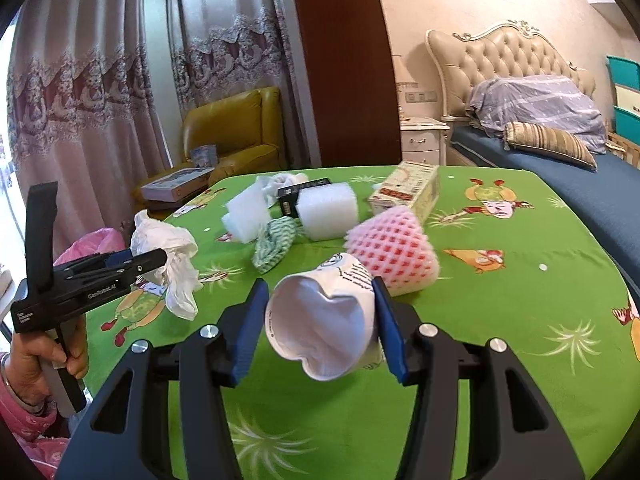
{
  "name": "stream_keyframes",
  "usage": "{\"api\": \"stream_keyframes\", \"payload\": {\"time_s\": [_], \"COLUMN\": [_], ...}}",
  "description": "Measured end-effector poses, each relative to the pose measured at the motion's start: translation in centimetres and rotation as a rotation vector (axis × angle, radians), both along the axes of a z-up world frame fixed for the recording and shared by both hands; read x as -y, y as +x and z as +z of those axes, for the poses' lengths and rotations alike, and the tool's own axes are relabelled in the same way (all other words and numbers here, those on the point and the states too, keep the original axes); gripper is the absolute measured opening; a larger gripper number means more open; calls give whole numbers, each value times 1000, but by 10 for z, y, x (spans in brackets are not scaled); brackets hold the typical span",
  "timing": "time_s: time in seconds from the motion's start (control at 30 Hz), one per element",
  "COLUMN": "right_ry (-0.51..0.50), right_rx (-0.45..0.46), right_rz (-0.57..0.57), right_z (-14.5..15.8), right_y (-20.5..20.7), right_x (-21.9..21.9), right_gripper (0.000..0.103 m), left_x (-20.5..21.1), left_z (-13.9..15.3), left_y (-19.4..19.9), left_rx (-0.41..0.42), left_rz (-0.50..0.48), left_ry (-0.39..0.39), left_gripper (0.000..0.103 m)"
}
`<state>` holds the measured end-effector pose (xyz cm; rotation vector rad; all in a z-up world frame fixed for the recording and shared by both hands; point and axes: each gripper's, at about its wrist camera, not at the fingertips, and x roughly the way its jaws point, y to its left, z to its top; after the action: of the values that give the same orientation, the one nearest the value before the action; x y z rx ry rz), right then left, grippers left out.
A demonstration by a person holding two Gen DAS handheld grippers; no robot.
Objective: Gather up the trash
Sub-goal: 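Carry the plastic bag and paper cup to the pink wastebasket and release both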
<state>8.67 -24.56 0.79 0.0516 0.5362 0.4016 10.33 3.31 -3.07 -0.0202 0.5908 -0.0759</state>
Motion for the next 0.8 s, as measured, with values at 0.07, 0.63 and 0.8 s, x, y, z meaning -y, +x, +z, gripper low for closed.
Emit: {"api": "stream_keyframes", "payload": {"time_s": [0.07, 0.63, 0.8], "right_ry": [-8, -54, -71], "right_rx": [-1, 40, 56], "right_rz": [11, 109, 148], "right_z": [-1, 8, 12], "right_y": [-1, -8, -10], "right_x": [-6, -62, -85], "right_gripper": [51, 51, 51], "left_x": [0, -13, -31], "left_z": [0, 5, 7], "left_y": [-5, -47, -58], "left_rx": [7, 79, 100], "left_rz": [-3, 3, 39], "left_ry": [7, 19, 15], "left_gripper": [37, 38, 38]}}
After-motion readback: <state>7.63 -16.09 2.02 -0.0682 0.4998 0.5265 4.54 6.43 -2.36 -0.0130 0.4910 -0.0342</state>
